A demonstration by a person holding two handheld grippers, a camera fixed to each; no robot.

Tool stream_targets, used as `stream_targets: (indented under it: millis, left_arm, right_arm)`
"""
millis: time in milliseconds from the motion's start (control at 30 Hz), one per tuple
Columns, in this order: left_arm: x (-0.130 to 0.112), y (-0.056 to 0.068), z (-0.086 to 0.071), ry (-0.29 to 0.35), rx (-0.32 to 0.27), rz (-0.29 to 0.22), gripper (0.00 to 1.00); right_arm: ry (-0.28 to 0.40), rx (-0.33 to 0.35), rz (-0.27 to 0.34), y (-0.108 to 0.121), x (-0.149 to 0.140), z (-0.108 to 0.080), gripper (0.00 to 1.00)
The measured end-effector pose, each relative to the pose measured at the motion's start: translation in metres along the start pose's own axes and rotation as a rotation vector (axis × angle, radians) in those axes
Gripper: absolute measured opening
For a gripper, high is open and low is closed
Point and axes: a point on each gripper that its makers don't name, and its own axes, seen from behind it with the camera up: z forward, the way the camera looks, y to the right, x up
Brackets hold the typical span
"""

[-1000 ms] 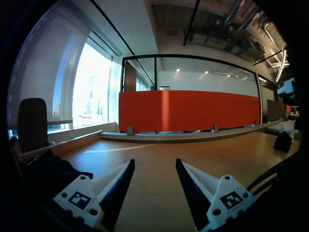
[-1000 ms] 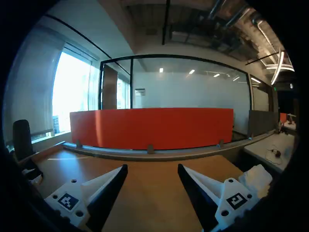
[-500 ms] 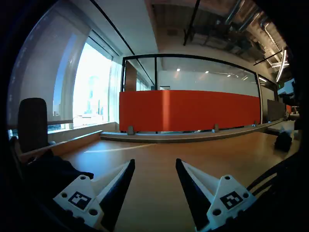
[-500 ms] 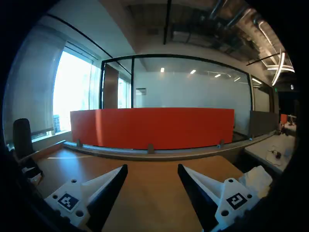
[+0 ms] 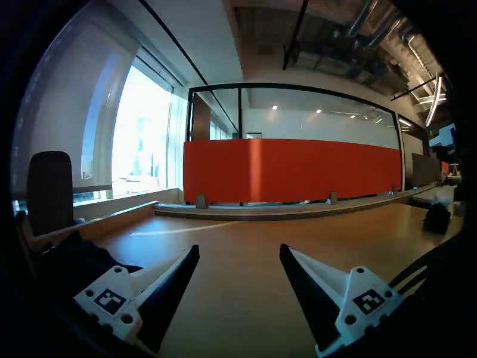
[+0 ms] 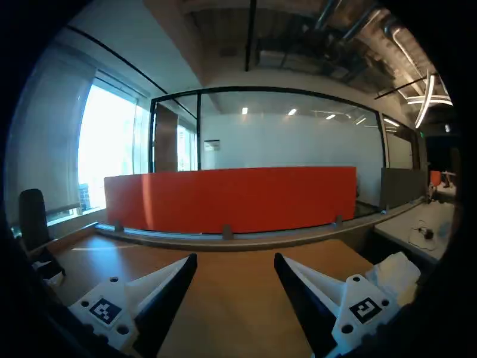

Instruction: Fold towel

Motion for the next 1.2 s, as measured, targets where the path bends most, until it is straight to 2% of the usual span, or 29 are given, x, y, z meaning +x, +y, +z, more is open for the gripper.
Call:
stream_targets:
  millis: [367,500,867,1200]
  left_arm:
    - [0.0,0.001,0.0,0.0,0.0,0.0,1.0]
    - [0.0,0.001,0.0,0.0,0.0,-0.001,1.0]
    - [0.0,0.002,0.0,0.0,0.0,-0.001,1.0]
    - [0.001,0.002,0.0,0.0,0.0,-0.001,1.0]
  right_arm:
    - [0.042,-0.055,-0.013,0.035,-0.008,-0.006,1.0]
    - [0.051,-0.06,-0.02,0.042,-0.024,-0.008,1.0]
    - [0.072,-0.013,-0.008,0.04,-0.076,-0.01,1.0]
    - [0.075,-0.012,0.004,0.048,-0.118,-0.011,1.0]
